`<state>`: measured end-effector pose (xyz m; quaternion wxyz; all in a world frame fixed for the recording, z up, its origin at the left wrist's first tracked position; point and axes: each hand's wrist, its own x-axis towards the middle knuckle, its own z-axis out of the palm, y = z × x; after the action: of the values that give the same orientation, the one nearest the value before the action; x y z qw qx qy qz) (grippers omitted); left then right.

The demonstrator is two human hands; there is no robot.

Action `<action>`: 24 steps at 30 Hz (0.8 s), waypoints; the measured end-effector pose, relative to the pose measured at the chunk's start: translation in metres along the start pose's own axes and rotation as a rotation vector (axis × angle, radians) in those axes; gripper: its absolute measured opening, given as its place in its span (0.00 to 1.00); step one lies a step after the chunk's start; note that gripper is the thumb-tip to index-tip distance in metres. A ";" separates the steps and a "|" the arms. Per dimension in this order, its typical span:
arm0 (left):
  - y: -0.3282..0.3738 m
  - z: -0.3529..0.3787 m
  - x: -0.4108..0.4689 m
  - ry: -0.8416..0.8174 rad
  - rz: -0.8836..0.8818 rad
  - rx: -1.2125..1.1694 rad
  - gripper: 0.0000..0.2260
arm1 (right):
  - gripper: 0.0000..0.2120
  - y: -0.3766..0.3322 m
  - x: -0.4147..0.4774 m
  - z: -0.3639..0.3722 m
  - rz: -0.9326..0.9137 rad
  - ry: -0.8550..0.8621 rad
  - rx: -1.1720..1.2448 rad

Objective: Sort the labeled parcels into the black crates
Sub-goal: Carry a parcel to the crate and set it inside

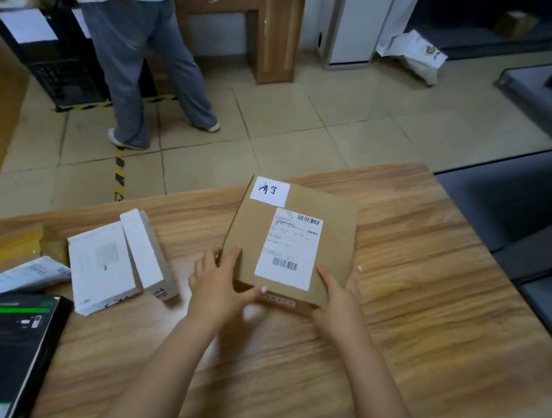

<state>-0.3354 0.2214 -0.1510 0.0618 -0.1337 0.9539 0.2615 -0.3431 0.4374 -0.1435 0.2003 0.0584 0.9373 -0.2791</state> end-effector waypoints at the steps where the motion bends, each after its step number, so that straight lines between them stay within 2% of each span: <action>1: 0.000 0.002 -0.008 0.021 0.008 -0.039 0.40 | 0.41 0.002 0.001 0.000 0.022 0.006 0.002; 4: -0.003 0.009 -0.020 0.014 0.011 -0.201 0.42 | 0.46 0.008 0.001 -0.002 0.034 0.021 -0.010; 6: -0.006 0.010 -0.017 -0.051 -0.014 -0.290 0.45 | 0.48 0.010 0.000 -0.003 0.037 0.014 -0.007; 10: -0.007 0.011 -0.009 -0.120 -0.004 -0.367 0.47 | 0.50 0.011 0.003 -0.002 0.023 0.051 0.017; 19: 0.009 -0.005 -0.029 0.015 0.010 -0.486 0.42 | 0.45 -0.006 -0.005 -0.023 -0.093 0.206 -0.008; 24: 0.036 -0.047 -0.033 0.162 0.169 -0.600 0.38 | 0.43 -0.037 -0.019 -0.059 -0.230 0.364 0.054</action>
<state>-0.3162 0.2345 -0.0870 -0.0783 -0.0864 0.8438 0.5238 -0.3545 0.4386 -0.0721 -0.0071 0.0060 0.9507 -0.3100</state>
